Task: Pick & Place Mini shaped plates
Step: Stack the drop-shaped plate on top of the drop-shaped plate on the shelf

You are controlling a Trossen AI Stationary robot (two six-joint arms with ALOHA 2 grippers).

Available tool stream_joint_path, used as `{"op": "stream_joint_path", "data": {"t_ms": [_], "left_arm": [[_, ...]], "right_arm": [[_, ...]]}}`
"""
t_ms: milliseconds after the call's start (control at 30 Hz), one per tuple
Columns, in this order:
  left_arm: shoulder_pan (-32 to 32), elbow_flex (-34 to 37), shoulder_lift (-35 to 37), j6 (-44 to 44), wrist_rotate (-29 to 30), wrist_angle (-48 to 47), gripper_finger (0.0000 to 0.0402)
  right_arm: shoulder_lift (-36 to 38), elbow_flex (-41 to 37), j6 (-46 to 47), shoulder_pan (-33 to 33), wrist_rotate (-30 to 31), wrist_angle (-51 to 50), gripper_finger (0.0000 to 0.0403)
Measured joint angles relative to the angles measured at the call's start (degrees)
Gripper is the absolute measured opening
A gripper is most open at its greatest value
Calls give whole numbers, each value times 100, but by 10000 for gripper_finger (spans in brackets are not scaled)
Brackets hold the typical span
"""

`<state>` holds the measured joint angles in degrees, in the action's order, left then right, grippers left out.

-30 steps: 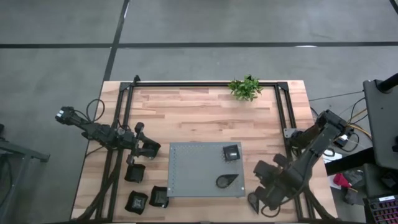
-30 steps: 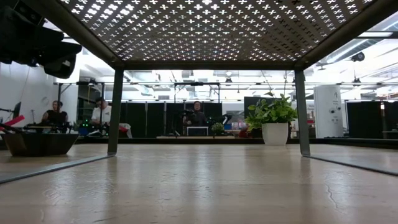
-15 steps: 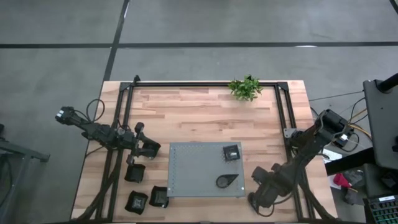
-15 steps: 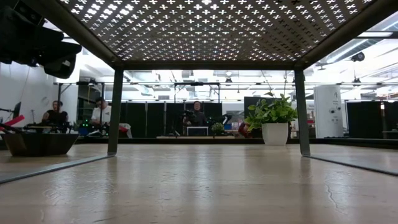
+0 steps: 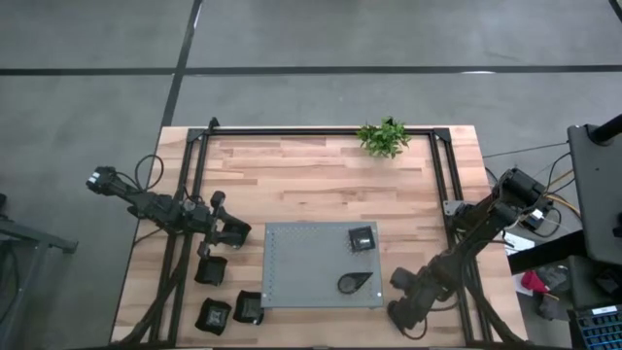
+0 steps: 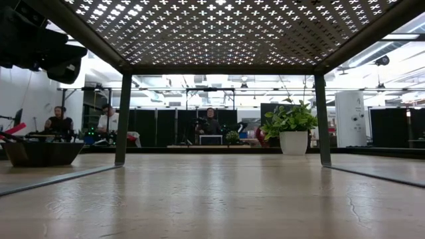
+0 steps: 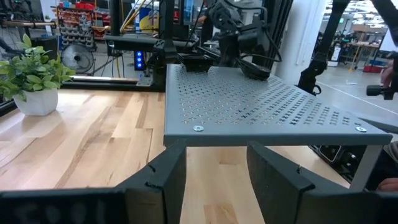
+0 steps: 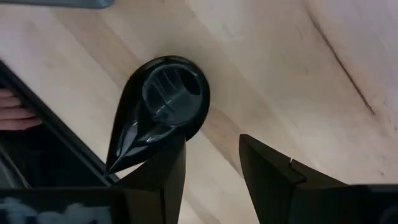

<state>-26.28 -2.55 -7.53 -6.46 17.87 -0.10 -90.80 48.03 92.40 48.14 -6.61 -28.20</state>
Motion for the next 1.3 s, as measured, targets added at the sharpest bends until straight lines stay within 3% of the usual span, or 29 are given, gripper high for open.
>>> {"op": "stream_joint_path", "data": {"t_ms": [300, 1300], "left_arm": [[-2, 0, 0, 0, 0, 0, 163], [-2, 0, 0, 0, 0, -2, 163]], "right_arm": [[-7, -345, 168, -2, 8, 660, 133], [-20, -459, 199, -4, 59, 1047, 87]]}}
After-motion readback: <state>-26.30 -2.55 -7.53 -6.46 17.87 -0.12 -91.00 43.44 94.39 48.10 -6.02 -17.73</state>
